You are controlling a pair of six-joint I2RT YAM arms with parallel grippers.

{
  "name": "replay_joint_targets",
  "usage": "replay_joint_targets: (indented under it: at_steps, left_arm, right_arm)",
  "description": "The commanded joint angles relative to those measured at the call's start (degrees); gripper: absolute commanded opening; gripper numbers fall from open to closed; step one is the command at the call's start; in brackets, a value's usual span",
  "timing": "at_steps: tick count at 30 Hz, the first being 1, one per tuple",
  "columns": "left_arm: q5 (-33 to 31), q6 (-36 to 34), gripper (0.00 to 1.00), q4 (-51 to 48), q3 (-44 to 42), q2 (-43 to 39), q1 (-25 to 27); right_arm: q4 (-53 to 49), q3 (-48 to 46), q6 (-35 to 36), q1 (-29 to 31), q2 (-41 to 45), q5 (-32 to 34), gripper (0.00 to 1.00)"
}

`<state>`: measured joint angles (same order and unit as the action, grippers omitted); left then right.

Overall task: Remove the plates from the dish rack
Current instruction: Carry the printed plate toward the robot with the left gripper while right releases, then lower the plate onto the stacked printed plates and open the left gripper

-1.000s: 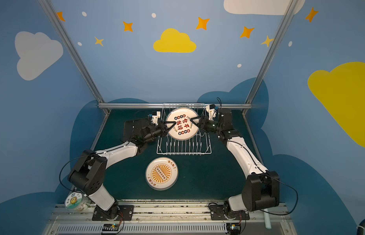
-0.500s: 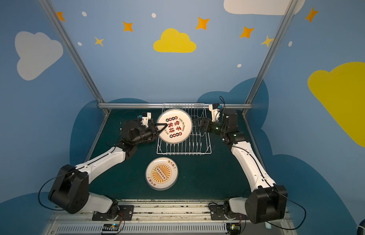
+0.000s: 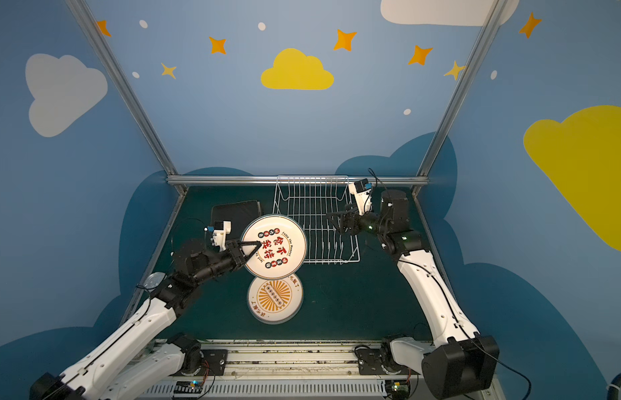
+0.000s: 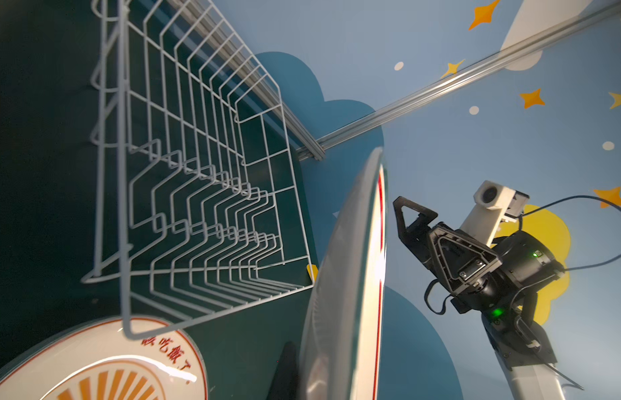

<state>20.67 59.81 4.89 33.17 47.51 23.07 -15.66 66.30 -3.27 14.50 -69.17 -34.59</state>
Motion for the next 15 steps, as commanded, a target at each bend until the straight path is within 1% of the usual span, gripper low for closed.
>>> replay_joint_targets:
  at_steps: [1,6,10,12,15]
  left_arm:
    - [-2.81,1.51,0.03,-5.95,-1.92,-4.87,-0.29]
    - [-0.26,1.82,0.03,-14.76,-5.87,-10.24,-0.30]
    - [1.93,2.36,0.03,-22.15,-7.89,-14.54,-0.25]
    - [2.40,1.79,0.03,-27.66,-7.98,-16.95,-0.30]
    - [1.88,0.15,0.03,-32.63,-8.97,-19.38,-0.29]
  right_arm:
    - [-1.58,-0.54,3.61,0.93,1.49,-0.51,0.91]
    - [0.53,-2.74,4.58,2.37,2.31,0.88,0.91]
    - [-0.49,-2.58,5.97,3.57,2.14,2.12,0.91]
    - [-0.26,-2.92,6.39,4.12,2.28,3.07,0.91]
    - [0.32,-3.20,6.43,4.69,2.11,3.49,0.91]
